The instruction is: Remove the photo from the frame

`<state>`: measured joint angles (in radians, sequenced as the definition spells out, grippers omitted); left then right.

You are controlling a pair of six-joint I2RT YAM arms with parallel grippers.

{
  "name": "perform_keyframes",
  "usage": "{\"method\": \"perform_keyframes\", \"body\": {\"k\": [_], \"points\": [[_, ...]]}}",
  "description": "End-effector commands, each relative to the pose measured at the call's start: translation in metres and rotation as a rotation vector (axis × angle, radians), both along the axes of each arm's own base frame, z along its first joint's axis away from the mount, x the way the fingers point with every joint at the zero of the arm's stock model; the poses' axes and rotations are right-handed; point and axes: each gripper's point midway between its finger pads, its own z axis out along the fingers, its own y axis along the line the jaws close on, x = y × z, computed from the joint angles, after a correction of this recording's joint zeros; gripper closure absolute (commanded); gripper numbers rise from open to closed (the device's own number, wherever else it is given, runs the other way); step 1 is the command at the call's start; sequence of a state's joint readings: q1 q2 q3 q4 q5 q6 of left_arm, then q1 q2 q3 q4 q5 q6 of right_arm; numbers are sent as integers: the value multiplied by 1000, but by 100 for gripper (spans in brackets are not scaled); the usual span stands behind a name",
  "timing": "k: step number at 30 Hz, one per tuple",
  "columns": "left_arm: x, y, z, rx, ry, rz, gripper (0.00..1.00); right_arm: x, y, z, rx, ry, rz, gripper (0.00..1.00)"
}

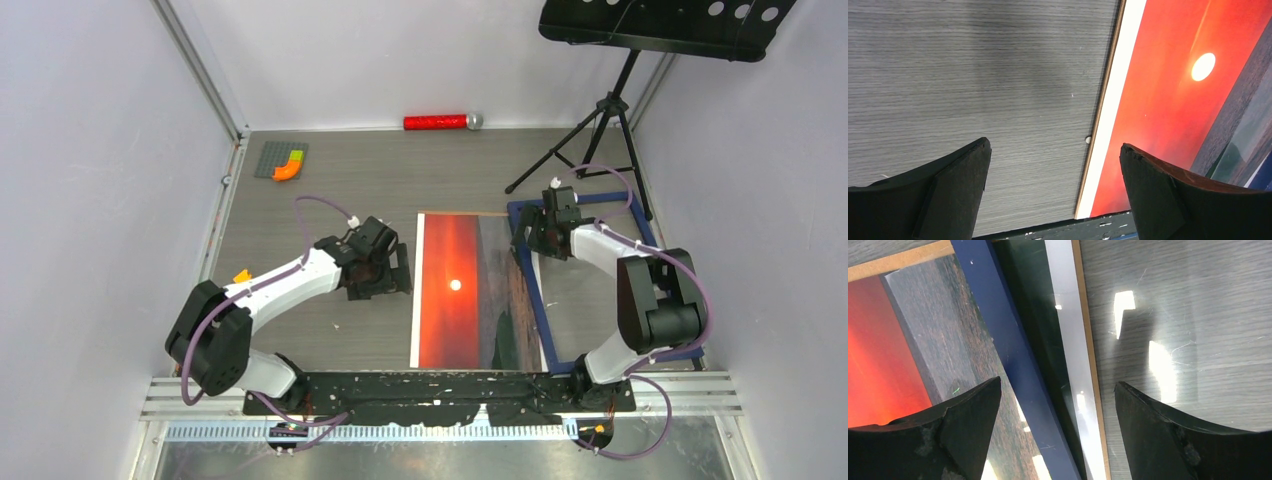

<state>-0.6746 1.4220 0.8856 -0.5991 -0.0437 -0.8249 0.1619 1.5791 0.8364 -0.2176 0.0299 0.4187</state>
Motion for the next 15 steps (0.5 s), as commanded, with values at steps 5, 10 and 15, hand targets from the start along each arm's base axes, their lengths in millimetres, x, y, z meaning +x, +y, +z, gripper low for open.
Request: {"method": "perform_keyframes", "body": {"k": [5, 10, 15], "points": [[13, 8, 14, -6, -51, 0, 0, -23, 24, -17, 111, 140, 39, 14], [15, 17, 18, -6, -65, 14, 0, -34, 51, -20, 171, 179, 107, 16], [13, 37, 18, 18, -72, 48, 0, -53, 108, -41, 257, 277, 212, 18]]}}
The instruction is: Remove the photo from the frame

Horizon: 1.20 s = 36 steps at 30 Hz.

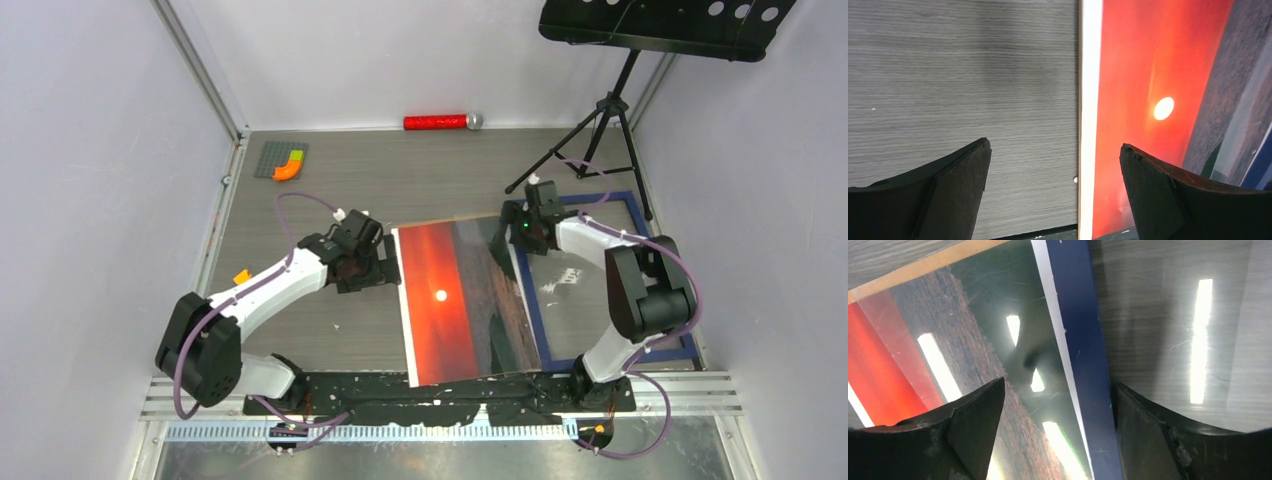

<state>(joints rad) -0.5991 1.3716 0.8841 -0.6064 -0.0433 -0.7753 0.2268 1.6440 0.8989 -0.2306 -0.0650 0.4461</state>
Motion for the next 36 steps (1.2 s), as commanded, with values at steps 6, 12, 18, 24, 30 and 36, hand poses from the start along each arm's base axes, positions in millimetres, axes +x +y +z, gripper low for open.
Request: {"method": "perform_keyframes", "body": {"k": [6, 12, 18, 24, 30, 36], "points": [[-8, 38, 5, 25, -39, 64, 0, -60, 125, -37, 211, 213, 207, 19], [-8, 41, -15, 40, 11, 76, 0, -12, 118, 1, 100, 42, 185, 19], [-12, 37, -46, -39, 103, 96, 0, 11, 112, 77, -81, -208, 286, 18], [-8, 35, -57, -41, 152, 109, 1, -22, 159, 79, -341, -272, 568, 18], [-5, 48, -65, 13, 162, 142, 20, -39, 219, 48, -536, -298, 804, 19], [-2, 63, -68, 115, 183, 176, 35, -37, 211, 22, -628, -207, 734, 21]]}}
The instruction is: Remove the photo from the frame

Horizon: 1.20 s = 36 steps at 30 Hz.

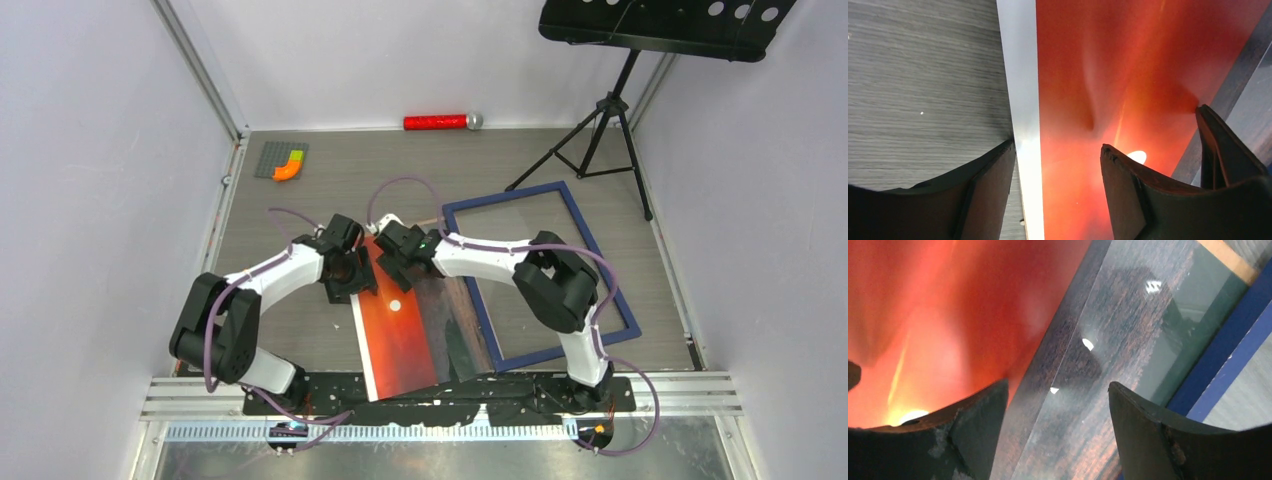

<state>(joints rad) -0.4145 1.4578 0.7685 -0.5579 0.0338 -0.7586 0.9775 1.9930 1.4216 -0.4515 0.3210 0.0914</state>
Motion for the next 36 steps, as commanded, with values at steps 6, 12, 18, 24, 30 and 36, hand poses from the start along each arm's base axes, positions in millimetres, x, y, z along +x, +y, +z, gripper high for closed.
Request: {"method": "perform_keyframes", "body": {"k": [6, 12, 18, 24, 30, 36], "points": [[-3, 33, -20, 214, 103, 56, 44, 20, -83, -3, -258, -87, -252, 22], [-11, 35, -28, 241, 177, 49, 47, 17, -148, -4, -374, -107, -404, 22], [-9, 39, -28, 270, 171, 37, 46, 21, -213, 5, -463, -134, -576, 24], [-6, 39, -25, 273, 171, 29, 44, 16, -265, 9, -536, -124, -683, 24], [1, 30, -21, 226, 151, 9, 44, 7, -277, 11, -483, -102, -707, 23], [10, 6, -7, 86, 72, -19, 43, 19, -194, 46, 47, -46, -544, 20]]}}
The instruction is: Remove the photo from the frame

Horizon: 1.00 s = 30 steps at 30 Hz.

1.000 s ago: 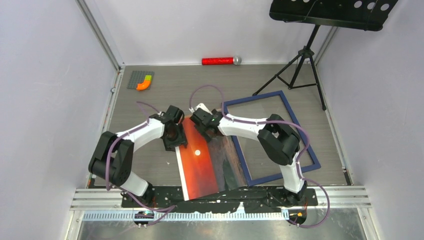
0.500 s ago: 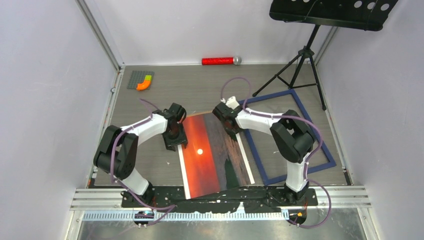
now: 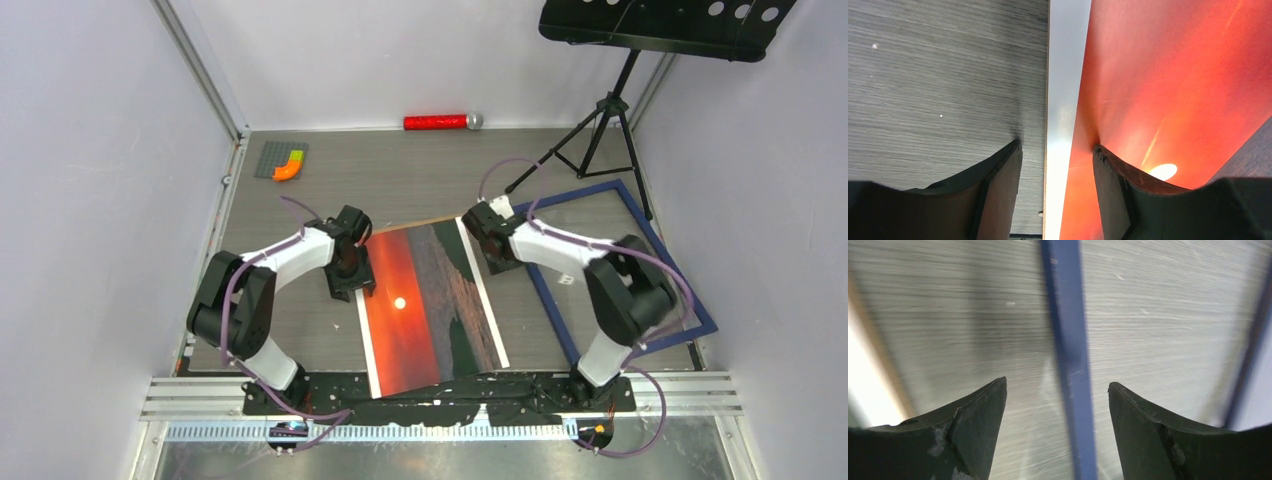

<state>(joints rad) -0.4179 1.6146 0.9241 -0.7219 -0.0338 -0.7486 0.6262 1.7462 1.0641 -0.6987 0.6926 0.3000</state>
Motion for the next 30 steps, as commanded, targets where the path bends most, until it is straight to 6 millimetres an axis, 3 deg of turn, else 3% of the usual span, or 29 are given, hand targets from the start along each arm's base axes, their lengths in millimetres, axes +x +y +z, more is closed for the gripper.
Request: {"method": "perform_keyframes", "body": {"k": [1, 4, 7, 9, 15, 25, 30], "points": [[5, -10, 0, -76, -52, -25, 43, 19, 79, 51, 471, -160, 155, 19], [6, -12, 0, -86, -50, -20, 44, 6, 123, 70, 731, -143, 281, 16], [4, -9, -2, -65, -26, -15, 44, -15, 147, 59, 861, -41, 360, 14], [4, -11, -2, -80, -27, -12, 44, -25, 153, 45, 894, 21, 359, 14], [3, -16, 0, -111, -29, -9, 44, -38, 154, 13, 908, 105, 331, 14], [0, -16, -1, -113, -24, 4, 44, -38, 159, -10, 902, 157, 319, 15], [1, -21, -1, -137, -24, 2, 44, -37, 148, -20, 842, 162, 286, 15]]}}
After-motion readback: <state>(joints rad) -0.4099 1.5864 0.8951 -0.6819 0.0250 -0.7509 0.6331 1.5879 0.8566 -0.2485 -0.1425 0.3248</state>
